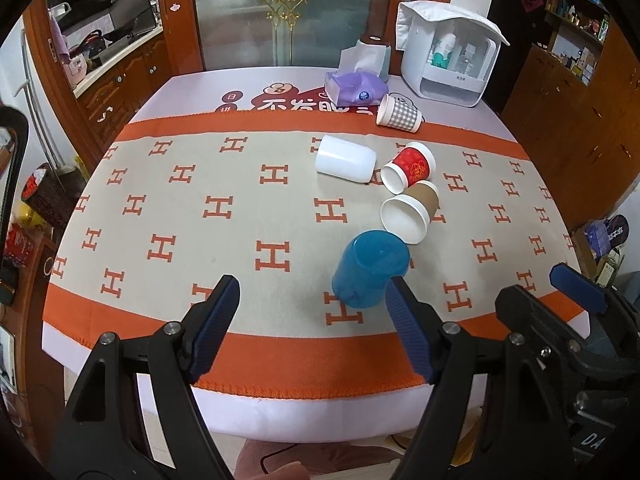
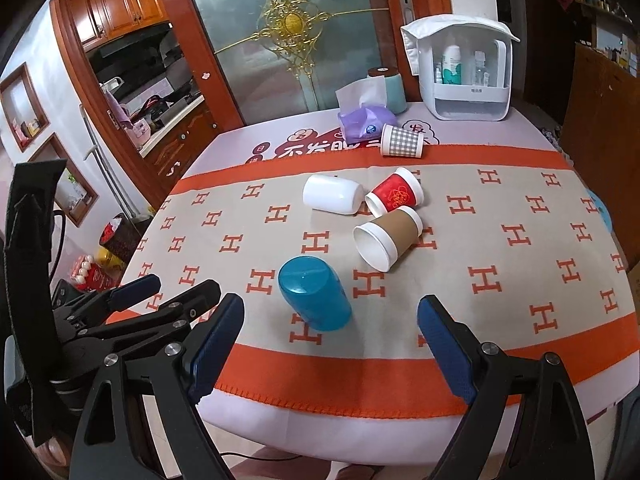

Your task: Flip cup upside down

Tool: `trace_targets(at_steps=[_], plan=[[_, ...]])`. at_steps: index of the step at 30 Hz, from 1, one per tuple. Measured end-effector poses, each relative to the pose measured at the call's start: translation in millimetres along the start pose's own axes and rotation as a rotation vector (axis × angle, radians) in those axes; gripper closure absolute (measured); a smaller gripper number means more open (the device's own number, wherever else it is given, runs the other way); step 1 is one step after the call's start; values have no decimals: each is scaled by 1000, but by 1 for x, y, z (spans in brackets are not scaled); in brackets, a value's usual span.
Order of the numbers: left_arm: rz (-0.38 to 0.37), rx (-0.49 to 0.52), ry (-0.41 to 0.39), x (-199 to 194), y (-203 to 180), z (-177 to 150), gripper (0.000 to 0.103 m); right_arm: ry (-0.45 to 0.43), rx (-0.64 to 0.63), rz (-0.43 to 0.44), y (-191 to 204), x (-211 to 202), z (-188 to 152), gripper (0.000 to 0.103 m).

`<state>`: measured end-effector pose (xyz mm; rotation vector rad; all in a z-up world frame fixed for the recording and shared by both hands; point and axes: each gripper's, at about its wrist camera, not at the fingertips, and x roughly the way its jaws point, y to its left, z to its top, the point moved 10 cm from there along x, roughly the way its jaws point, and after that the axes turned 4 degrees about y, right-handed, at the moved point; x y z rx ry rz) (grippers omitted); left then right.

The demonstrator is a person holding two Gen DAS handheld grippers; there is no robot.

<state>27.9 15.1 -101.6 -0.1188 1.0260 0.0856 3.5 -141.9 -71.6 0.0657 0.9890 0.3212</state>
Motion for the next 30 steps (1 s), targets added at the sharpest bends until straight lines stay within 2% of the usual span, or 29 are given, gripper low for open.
trace_targets(at_steps=[30], plan=[[40, -3, 12, 7, 8, -2, 30, 13, 21, -1, -9, 11, -3, 13]])
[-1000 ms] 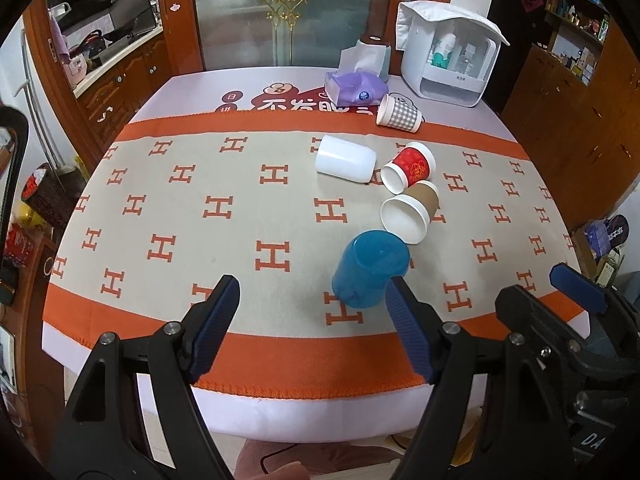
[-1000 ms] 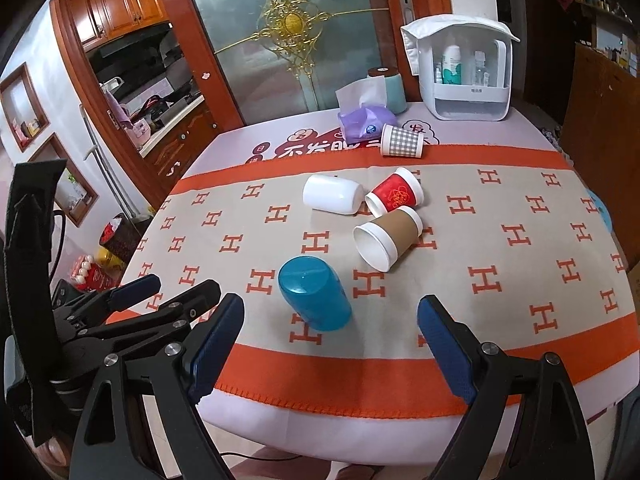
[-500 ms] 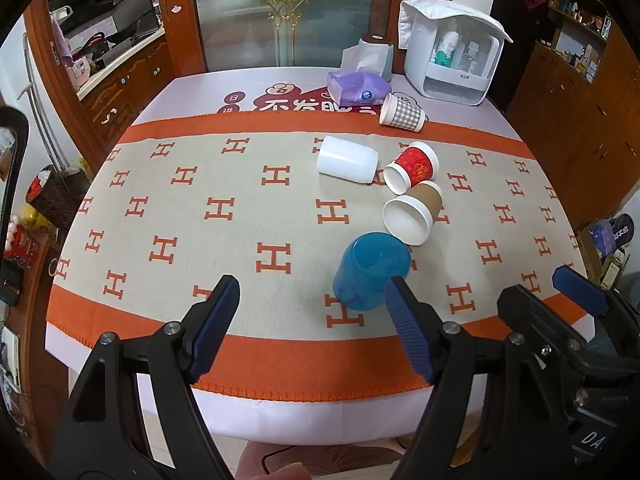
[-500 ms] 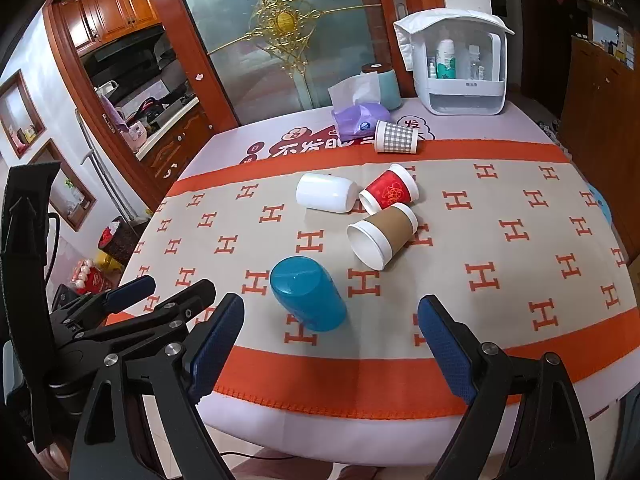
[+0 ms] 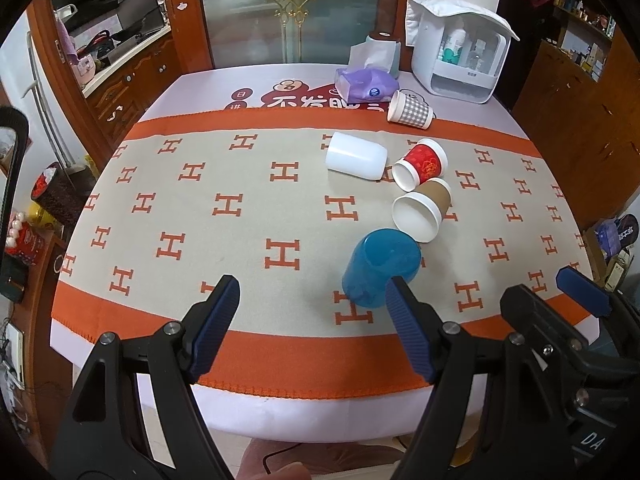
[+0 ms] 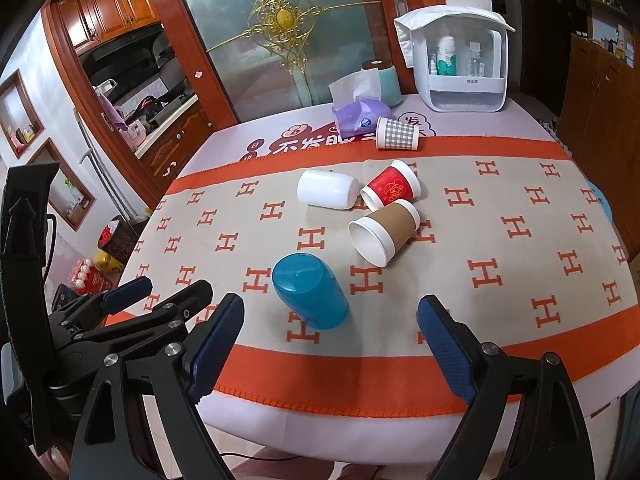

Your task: Flip cup upside down

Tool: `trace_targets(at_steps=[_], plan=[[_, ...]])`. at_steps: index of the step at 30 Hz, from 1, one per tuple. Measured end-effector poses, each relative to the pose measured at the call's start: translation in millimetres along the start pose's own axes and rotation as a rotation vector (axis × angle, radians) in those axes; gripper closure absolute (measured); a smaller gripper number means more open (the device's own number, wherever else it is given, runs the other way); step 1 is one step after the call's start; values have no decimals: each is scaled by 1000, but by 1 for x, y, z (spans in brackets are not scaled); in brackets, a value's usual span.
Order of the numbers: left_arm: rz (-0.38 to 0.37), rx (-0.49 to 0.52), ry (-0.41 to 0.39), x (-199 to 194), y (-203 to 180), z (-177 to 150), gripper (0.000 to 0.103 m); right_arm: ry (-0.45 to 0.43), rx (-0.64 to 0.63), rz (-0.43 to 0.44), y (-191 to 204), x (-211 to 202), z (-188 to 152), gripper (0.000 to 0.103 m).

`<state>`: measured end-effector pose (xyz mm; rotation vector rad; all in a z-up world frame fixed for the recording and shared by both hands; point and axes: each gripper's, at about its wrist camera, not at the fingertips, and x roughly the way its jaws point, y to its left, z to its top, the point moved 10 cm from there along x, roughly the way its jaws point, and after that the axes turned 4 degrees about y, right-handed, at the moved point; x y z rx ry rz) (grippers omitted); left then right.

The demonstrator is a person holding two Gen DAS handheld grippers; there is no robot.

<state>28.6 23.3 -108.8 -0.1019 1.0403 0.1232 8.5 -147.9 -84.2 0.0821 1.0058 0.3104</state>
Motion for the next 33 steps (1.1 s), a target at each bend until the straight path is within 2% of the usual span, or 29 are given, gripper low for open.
trace_targets(at_steps=[33], plan=[[12, 5, -1, -2, 1, 0, 30, 5, 8, 4, 4, 6, -4, 13]])
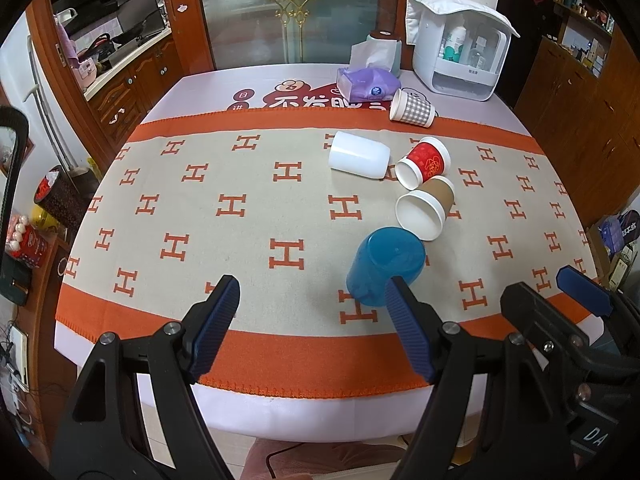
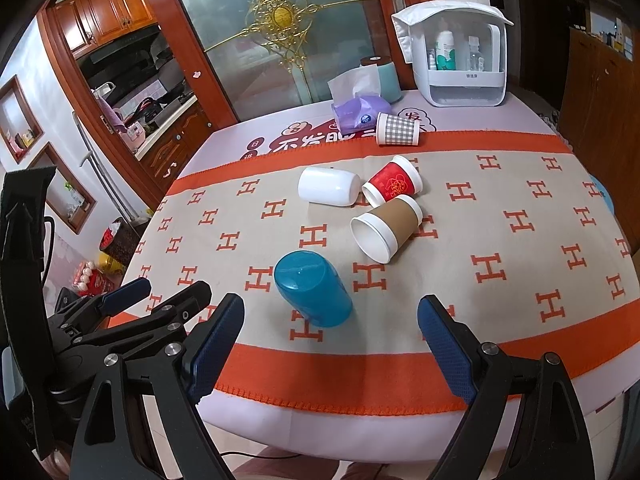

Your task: Flip cup upside down

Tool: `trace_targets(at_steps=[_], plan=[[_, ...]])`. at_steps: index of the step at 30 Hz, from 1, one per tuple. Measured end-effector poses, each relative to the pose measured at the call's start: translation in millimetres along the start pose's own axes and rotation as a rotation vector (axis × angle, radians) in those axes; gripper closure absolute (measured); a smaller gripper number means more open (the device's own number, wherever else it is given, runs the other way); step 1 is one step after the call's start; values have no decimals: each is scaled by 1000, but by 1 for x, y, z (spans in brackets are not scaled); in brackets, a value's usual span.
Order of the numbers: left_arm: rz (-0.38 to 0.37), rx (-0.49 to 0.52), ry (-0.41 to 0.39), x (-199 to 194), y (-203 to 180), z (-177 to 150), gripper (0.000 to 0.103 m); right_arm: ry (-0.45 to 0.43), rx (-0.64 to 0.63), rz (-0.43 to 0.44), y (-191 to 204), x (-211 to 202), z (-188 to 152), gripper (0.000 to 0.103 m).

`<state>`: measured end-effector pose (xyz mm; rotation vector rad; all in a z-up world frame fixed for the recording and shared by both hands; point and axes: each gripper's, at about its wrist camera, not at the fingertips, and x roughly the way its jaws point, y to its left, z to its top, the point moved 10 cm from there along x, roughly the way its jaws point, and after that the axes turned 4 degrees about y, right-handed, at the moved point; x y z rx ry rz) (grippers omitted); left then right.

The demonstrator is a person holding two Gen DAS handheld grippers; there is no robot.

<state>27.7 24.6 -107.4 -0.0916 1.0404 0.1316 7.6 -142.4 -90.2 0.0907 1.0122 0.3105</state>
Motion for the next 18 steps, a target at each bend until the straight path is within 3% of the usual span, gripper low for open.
trace_targets(at_steps=[18], plan=[[0, 2, 3, 1, 0, -1, 30, 4, 4, 5, 1, 3, -3, 13]])
